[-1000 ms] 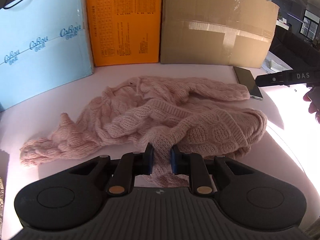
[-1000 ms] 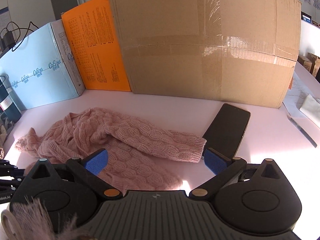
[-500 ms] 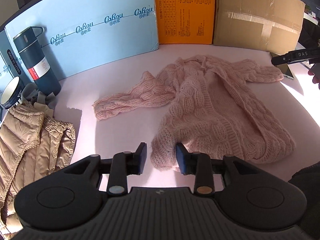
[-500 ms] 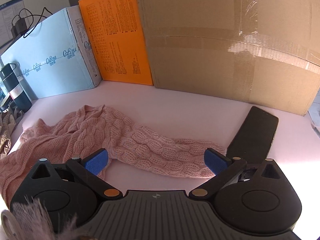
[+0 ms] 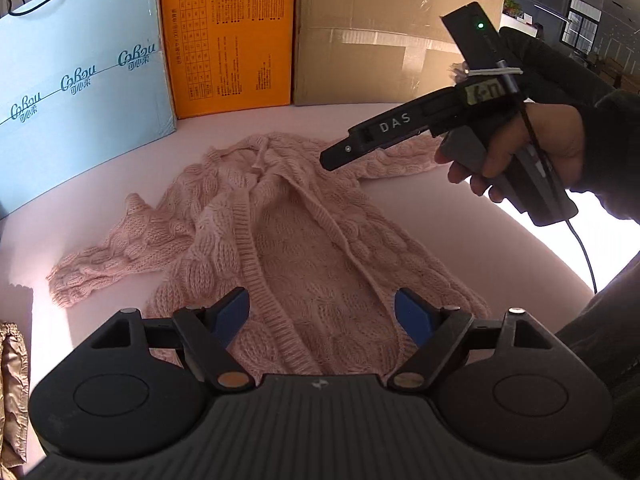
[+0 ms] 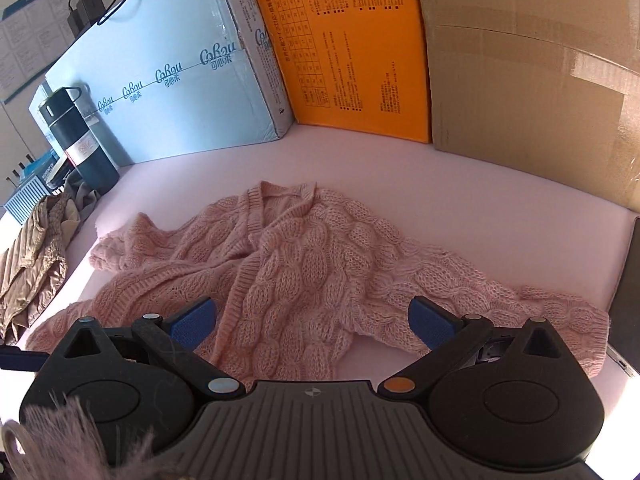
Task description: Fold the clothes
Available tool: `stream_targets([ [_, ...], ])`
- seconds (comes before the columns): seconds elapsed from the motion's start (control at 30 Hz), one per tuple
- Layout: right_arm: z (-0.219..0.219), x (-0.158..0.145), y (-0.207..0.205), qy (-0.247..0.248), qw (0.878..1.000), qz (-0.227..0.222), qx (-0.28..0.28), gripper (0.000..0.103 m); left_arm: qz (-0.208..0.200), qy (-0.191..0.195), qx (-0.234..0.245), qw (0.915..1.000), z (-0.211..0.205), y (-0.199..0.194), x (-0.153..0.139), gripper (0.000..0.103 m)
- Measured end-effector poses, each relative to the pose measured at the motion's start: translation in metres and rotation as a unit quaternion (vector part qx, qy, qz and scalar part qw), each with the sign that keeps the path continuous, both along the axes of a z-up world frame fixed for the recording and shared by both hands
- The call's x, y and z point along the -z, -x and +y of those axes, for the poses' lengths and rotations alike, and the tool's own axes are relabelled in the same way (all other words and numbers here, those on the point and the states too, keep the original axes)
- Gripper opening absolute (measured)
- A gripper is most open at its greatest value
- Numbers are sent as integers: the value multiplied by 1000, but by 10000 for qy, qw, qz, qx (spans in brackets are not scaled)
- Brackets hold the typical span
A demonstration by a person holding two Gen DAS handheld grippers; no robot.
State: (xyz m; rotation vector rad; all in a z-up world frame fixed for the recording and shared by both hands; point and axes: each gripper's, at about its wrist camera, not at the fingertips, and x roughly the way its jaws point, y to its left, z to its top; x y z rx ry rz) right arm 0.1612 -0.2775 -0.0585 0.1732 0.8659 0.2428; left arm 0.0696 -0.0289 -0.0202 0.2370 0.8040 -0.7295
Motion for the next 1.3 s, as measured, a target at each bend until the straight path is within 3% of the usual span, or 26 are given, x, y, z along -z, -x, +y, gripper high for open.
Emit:
stream_targets([
  [0.1, -4, -1, -13, 111, 9999, -30, 78, 103, -211, 125, -228, 9994, 7, -21, -13, 82],
  [0.2, -9, -1, -25, 307, 9990, -99, 299, 103, -480, -299, -1000, 9934, 13, -62, -11, 82],
  [0.37, -24, 12, -40, 730, 9957, -39, 570, 103, -773, -1118, -2341, 9627, 23, -138, 5, 81],
  [0.47, -35, 18, -46, 981, 9930, -7, 663, 103, -594, -1124, -2191, 9674, 21, -167, 19, 81],
  [0.6, -44, 27, -50, 1198, 9917, 71, 465, 101, -406, -1423, -1488, 9777, 0, -178, 43, 82],
  [0.63, -42, 29, -49, 1244, 9917, 99, 305, 96, -325, -1528, -1322, 9788, -6, -178, 51, 82],
  [0.67, -41, 31, -48, 1289, 9915, 127, 142, 83, -249, -1618, -1165, 9796, -12, -178, 58, 81],
  [0.7, -38, 32, -46, 1320, 9911, 157, -38, 71, -211, -1586, -1075, 9813, -14, -176, 62, 66],
  [0.73, -36, 31, -43, 1249, 9920, 103, -156, 52, -172, -1546, -994, 9828, -15, -174, 66, 52],
  [0.77, -34, 29, -39, 1148, 9931, 56, -232, 34, -117, -1448, -988, 9845, -14, -171, 67, 26],
  [0.8, -33, 28, -36, 1078, 9937, 26, -309, 26, -93, -1375, -1021, 9852, -13, -169, 66, 14],
  [0.83, -30, 27, -33, 1048, 9938, 0, -375, 11, -181, -1330, -1105, 9848, -10, -167, 64, 12],
  [1.0, -20, 12, -15, 1371, 9875, -504, -585, 9, -814, -1445, -1656, 9721, 7, -166, 46, 9],
  [1.13, -28, 1, -15, 1628, 9829, -784, -341, 9, -800, -1358, -2107, 9648, 21, -184, 38, 9],
  [1.3, -48, 3, -34, 1754, 9814, -776, -7, 9, -749, -1358, -2199, 9631, 20, -197, 43, 9],
])
